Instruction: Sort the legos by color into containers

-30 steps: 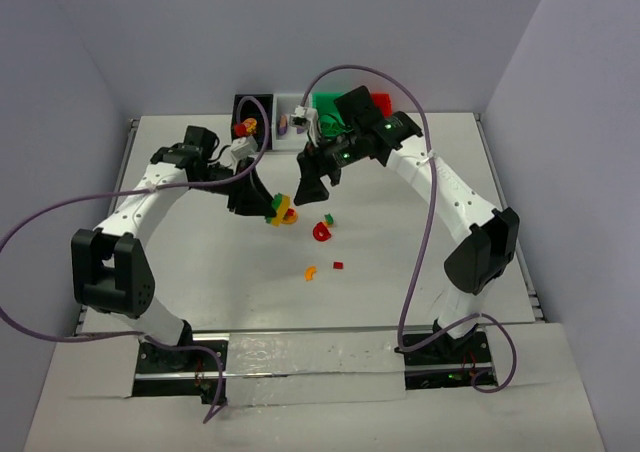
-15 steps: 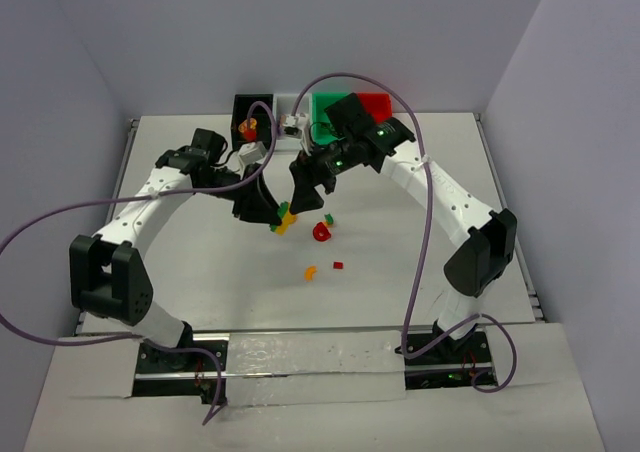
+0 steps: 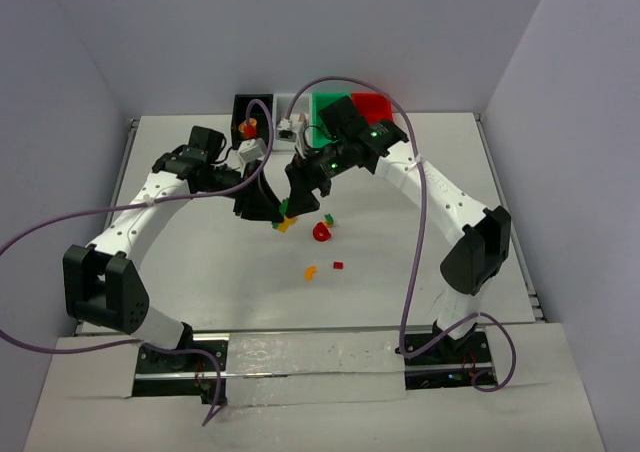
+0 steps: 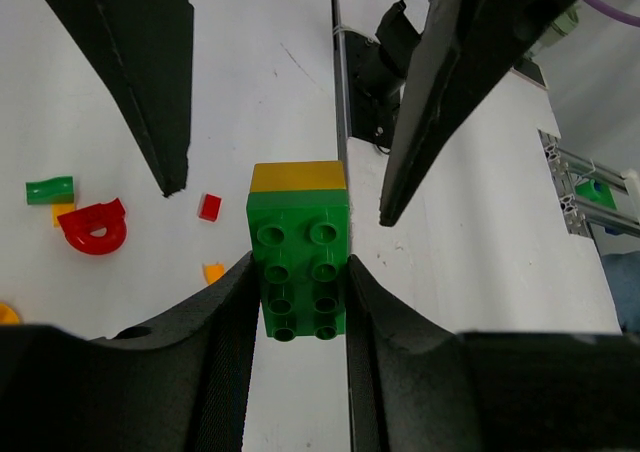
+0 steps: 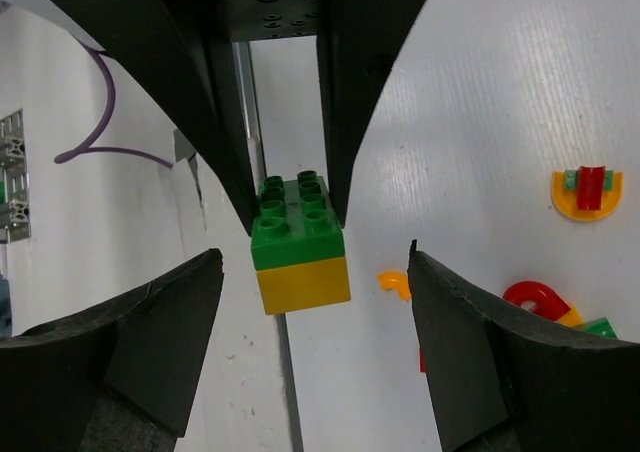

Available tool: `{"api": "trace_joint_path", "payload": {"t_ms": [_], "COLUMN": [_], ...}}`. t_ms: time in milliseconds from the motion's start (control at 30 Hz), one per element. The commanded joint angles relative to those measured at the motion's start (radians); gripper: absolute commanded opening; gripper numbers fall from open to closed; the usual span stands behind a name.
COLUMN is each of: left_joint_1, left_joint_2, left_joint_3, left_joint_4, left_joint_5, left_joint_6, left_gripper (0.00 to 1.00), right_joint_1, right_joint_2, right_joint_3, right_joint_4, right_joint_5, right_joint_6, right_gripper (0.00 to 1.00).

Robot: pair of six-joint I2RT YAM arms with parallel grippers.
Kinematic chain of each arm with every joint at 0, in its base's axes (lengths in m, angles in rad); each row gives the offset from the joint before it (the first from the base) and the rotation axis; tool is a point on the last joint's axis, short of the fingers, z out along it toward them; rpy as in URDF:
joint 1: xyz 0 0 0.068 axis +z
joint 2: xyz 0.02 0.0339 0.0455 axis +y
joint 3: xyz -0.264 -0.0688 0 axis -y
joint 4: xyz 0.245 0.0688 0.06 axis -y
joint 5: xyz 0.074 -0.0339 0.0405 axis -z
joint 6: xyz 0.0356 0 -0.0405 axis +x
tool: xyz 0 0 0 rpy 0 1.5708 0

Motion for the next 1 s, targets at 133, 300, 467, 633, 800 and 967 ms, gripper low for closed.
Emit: {"api": "trace_joint_path", "payload": {"t_ms": [133, 300, 467, 633, 800, 967], "left_joint_1": [-0.007, -0.007, -0.007, 0.057, 0.251, 0.267], "left_joint_2": [-0.046, -0.069, -0.104, -0.190, -0.292, -0.311], "left_joint_3": [-0.008, -0.026, -0.053, -0.124, -0.217, -0.298], "left_joint_4": [0.051, 0.078, 0.166, 0.431, 0.843, 1.182], "left_joint_5": [0.019, 0.021, 0.004, -0.038, -0.047, -0.225], "left_joint_6": [-0.023, -0.039, -0.124, -0.397, -0.869, -1.314], "left_gripper": [0.08, 0.18, 0.46, 0.84, 0.99, 0.99], "right_joint_1": [0.026, 0.026, 0.026, -0.046, -0.237, -0.333], "right_joint_2": [0.021, 0.021, 0.030, -0.002, -0.116, -0.303], "right_joint_3": [0.057, 0.051, 0.070, 0.067, -0.077, -0.345], "right_joint_4": [-0.005, 0.013, 0.004, 0.037, 0.382, 0.823], "right_joint_5": [-0.049, -0.048, -0.043, -0.057, -0.070, 0.116], "right_joint_6": [-0.019, -0.005, 0.006, 0.080, 0.445, 0.868], "right_gripper": [0.62, 0.39, 0.00, 0.00, 0.00, 0.00]}}
